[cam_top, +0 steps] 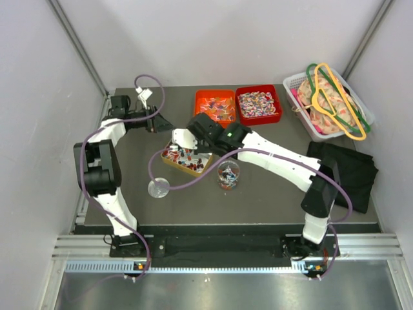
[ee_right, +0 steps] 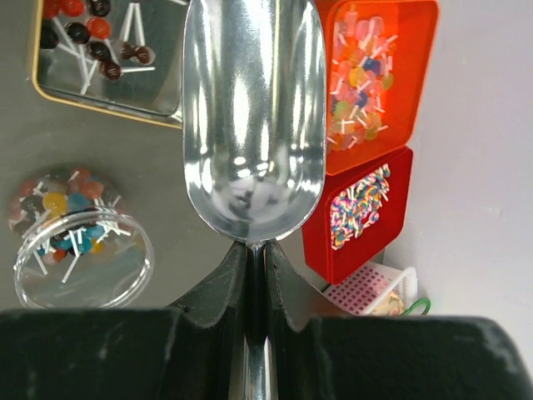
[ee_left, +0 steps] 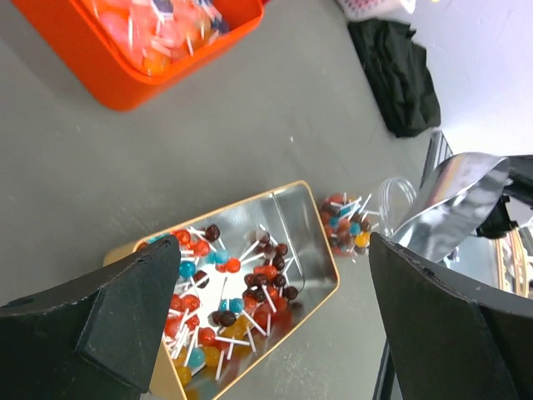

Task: Pack the candies
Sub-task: Scoop the fake candies from the storage box.

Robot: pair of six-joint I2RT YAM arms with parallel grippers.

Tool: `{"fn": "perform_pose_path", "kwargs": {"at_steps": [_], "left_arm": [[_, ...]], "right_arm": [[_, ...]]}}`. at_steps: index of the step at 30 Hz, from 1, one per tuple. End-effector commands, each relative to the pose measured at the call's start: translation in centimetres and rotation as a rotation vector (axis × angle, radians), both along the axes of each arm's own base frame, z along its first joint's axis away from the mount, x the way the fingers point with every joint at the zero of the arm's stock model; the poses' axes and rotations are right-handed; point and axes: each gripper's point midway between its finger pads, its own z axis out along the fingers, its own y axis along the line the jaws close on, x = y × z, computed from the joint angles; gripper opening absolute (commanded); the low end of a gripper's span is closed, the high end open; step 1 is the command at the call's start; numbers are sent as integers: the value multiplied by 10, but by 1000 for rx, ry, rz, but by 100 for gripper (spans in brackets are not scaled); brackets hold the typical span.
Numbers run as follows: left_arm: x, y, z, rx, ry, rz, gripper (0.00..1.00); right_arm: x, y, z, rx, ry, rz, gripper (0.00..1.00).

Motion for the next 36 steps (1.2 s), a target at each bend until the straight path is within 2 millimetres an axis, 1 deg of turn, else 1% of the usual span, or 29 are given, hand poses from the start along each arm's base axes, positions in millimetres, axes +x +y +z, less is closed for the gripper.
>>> {"fn": "perform_pose_path", "kwargs": {"at_steps": [1, 2, 3, 4, 6, 7, 9, 10, 13, 14, 16, 17, 18, 20, 21, 24, 31, 33, 34, 36], "left_arm": [[-16, -5, -30, 24, 40, -41, 99], [-17, -5, -33, 26, 39, -43, 99], [-19, -5, -35, 25, 43, -41, 99], [-22, -5, -39, 23, 51, -43, 99], [-25, -3, -42, 19, 57, -41, 99], [-26, -2, -44, 17, 62, -40, 99], [-27, 1, -46, 13, 63, -35, 99], [-27, 3, -48, 10, 67, -31, 99], [-30, 5, -51, 4, 72, -35, 99], [-30, 5, -52, 6, 71, -37, 99], [-32, 6, -53, 2, 74, -39, 99], [-33, 6, -55, 2, 74, -41, 99], [-34, 5, -57, 0, 80, -44, 99], [-36, 6, -58, -4, 77, -47, 99], [-37, 6, -59, -5, 80, -48, 99], [-40, 4, -60, -13, 79, -58, 99], [-45, 5, -65, -5, 84, -64, 99], [-46, 5, -67, -3, 77, -70, 99], [-46, 6, -67, -7, 78, -71, 99], [-48, 5, -68, -22, 86, -79, 99]], "right_arm": [[-2, 8, -23, -136, 13, 41, 0], [-1, 6, -30, -180, 19, 55, 0], [0, 8, -30, -193, 15, 60, 0], [1, 10, -41, -226, 25, 67, 0], [3, 10, -43, -273, 22, 84, 0], [7, 9, -51, -317, 18, 79, 0], [8, 10, -54, -356, 17, 95, 0], [9, 10, -60, -382, 19, 99, 0], [9, 11, -62, -427, 20, 114, 0], [9, 12, -67, -447, 27, 121, 0], [11, 12, -68, -471, 21, 121, 0], [13, 13, -73, -492, 24, 124, 0], [15, 14, -72, -502, 11, 119, 0], [16, 15, -76, -526, 16, 124, 0], [21, 19, -79, -534, 6, 116, 0], [26, 22, -87, -572, -7, 112, 0], [25, 38, -102, -603, -23, 141, 0], [26, 43, -102, -597, -31, 138, 0], [26, 44, -107, -603, -26, 138, 0], [27, 49, -107, -584, -34, 134, 0]]}}
